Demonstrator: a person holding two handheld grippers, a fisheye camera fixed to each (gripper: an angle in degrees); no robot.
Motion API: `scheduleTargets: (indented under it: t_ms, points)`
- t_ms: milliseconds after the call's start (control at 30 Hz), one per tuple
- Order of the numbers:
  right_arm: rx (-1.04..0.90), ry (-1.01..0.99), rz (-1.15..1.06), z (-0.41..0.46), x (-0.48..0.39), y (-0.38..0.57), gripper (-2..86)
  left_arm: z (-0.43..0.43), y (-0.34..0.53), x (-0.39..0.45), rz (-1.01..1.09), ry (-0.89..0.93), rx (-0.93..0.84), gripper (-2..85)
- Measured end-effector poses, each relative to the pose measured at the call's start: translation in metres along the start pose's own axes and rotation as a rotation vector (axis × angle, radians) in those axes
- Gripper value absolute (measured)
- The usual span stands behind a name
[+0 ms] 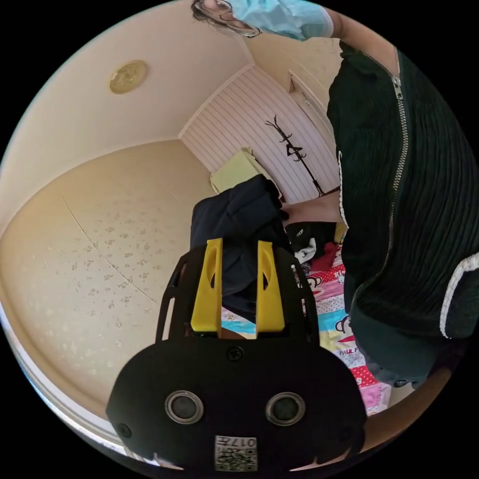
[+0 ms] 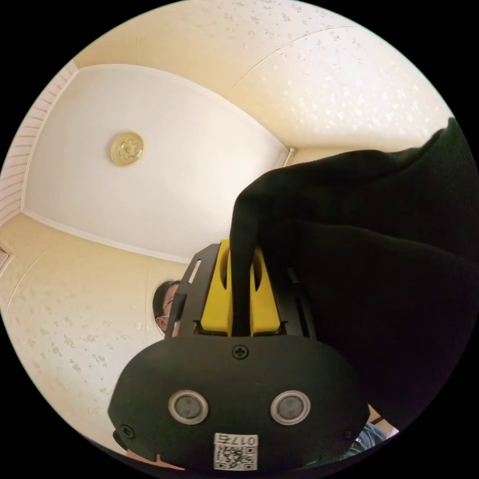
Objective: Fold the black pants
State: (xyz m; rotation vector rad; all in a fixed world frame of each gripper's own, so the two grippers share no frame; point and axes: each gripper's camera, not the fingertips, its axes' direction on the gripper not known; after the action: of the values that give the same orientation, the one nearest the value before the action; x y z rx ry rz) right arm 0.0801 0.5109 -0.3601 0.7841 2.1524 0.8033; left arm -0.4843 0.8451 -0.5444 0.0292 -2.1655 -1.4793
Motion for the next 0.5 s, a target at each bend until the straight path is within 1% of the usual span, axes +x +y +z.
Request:
scheduleTargets:
  t_ms: [67,200,333,367,400,467,500]
  points:
    - [0.003,0.002,0.000,0.002,-0.003,0.001,5.5,0.000,-0.001,0.009,0.018,-0.055,-0.014,11.5]
    - [0.007,0.005,0.010,0.007,-0.003,0.010,5.7,-0.010,0.005,0.012,-0.023,-0.146,0.047,12.5]
    - [0.004,0.036,0.085,0.011,0.012,0.021,5.4,-0.012,0.002,0.012,0.006,-0.163,0.084,11.0]
    - [0.002,0.047,0.099,0.012,0.015,0.023,5.3,-0.014,-0.001,0.010,-0.004,-0.118,0.114,9.1]
    - [-0.011,0.075,0.129,0.016,0.019,0.026,5.2,-0.013,-0.004,0.003,-0.047,-0.010,0.125,7.3]
    - [-0.047,0.120,0.143,0.024,0.025,0.031,4.7,-0.005,-0.007,-0.005,-0.077,0.123,0.122,5.6]
    - [-0.054,0.126,0.155,0.029,0.029,0.034,4.5,-0.003,-0.004,-0.007,-0.097,0.140,0.144,4.9]
